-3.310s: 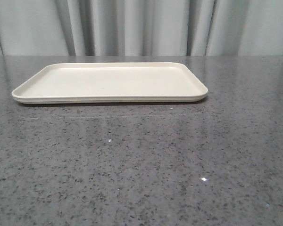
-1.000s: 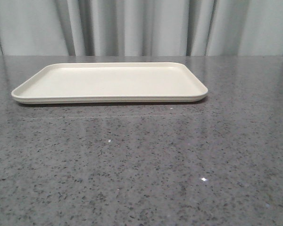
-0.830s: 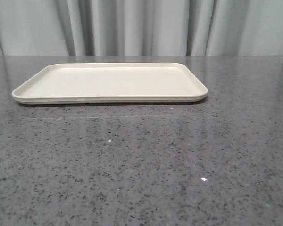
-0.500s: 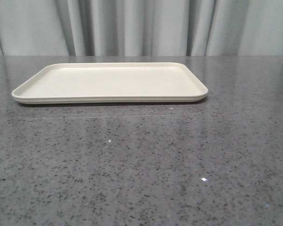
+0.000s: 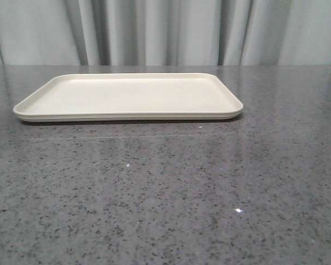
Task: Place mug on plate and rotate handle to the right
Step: 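Close the left gripper on the mug rim and lift the mug, then carry the mug over the cream tray and lower it onto it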
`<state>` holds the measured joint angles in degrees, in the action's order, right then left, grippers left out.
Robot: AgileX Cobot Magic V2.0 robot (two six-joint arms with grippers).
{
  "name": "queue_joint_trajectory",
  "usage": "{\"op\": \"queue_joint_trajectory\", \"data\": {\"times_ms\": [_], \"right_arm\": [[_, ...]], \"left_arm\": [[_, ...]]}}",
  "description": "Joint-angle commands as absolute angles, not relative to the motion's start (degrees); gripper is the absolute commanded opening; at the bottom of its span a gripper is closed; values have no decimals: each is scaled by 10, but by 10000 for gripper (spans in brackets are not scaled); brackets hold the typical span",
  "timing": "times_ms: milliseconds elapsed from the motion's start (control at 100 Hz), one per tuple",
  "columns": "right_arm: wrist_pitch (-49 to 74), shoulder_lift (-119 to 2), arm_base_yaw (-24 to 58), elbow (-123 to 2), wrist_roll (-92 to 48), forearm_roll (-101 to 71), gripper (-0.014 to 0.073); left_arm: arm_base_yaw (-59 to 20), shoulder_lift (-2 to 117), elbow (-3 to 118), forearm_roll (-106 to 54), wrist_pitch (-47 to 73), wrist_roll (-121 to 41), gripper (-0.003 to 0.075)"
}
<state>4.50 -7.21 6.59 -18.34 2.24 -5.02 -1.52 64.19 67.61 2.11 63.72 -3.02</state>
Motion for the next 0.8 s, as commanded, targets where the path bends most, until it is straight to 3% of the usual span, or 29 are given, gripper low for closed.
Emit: {"op": "queue_joint_trajectory", "data": {"times_ms": [0, 510, 790], "right_arm": [[-4, -83, 63, -201, 19, -46, 238], [20, -83, 63, -201, 19, -46, 238], [20, -84, 63, -201, 19, -46, 238]], "left_arm": [[-14, 628, 728, -5, 620, -38, -20], [-19, 727, 915, -167, 649, -105, -20], [-106, 817, 1008, -167, 660, -105, -20]]}}
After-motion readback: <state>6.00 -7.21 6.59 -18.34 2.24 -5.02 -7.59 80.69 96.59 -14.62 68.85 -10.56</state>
